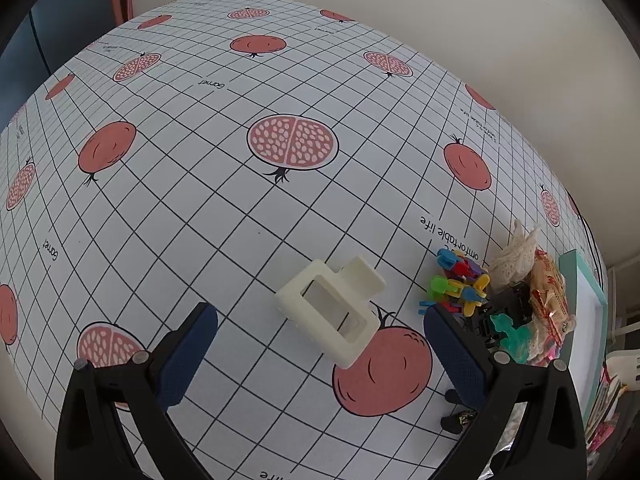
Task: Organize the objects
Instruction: 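Grasp the cream claw clip with the left tool while the right tool grasps the cotton swab bag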
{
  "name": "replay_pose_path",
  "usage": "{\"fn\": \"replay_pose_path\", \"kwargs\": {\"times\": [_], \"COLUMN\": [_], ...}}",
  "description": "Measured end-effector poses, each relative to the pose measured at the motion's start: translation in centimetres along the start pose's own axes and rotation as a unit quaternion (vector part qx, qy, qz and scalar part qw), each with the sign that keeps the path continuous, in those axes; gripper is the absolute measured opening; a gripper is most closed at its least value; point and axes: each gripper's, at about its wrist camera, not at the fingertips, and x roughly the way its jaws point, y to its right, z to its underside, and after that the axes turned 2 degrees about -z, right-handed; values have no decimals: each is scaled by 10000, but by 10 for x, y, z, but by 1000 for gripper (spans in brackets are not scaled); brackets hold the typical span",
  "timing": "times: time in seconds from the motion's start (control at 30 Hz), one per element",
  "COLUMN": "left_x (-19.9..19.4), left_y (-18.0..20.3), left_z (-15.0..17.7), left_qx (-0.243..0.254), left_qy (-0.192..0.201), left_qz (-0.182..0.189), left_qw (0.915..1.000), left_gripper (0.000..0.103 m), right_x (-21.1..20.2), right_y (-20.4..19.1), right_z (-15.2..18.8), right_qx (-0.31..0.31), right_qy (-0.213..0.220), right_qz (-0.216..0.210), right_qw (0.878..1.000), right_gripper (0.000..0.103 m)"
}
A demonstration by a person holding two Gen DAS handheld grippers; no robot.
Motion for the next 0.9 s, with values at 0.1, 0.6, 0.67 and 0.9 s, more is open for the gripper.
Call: {"fn": "replay_pose_path", "kwargs": {"times": [0.1,0.6,0.67,0.9], "left_x": [3,5,4,8], "left_y": [-1,1,2,1], "left_z": [-1,-5,-5,-3], "left_qx": [17,11,41,70], "left_qy": [71,281,291,183], "left_qz": [-63,-95,-95,-58], "left_qw": [10000,9996,9995,9998], "left_gripper": [103,96,90,61], "right_x": [4,14,13,10], "right_y": [0,-13,-14,-18], "right_z": [0,1,1,-1], "right_qx": [133,-62,-103,-182], "right_qy": [-64,-86,-54,-8], "right_qz": [-176,-40,-6,-18], "right_qw": [9997,9999,9999,9998], "right_gripper": [103,102,95,73]}}
